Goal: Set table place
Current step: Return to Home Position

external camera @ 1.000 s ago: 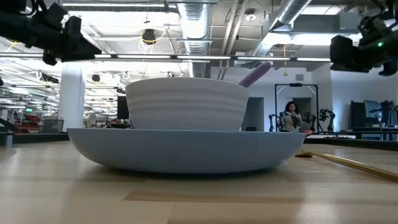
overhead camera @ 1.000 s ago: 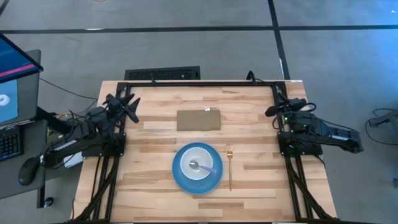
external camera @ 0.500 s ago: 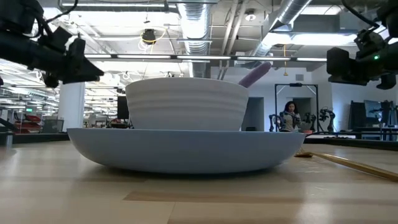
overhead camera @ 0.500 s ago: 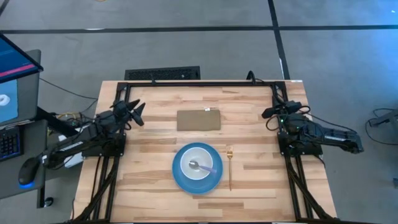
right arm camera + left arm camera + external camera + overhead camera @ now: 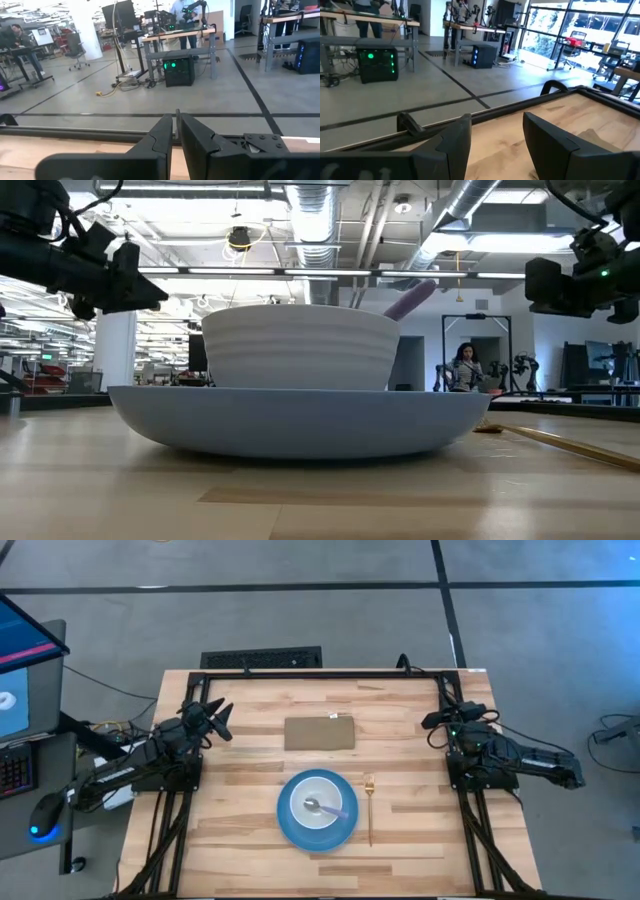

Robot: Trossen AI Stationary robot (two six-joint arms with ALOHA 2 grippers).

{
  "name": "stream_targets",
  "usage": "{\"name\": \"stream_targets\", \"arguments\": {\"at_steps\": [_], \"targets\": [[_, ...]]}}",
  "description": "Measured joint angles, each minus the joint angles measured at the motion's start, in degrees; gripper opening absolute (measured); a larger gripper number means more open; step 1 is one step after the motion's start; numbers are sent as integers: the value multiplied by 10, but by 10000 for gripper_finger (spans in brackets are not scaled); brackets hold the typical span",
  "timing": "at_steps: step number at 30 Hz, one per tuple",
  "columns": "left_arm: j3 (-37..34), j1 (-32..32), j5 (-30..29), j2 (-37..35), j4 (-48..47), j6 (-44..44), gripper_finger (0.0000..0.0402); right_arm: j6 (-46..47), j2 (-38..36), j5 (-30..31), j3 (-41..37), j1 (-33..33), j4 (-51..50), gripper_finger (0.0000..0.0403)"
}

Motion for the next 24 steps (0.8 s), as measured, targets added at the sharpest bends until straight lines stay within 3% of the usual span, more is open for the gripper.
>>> {"name": "stream_targets", "arguments": {"at_steps": [24], "targets": [[0,0,-1,0,-3,9,169,0,0,0,0,1,0,60]]}}
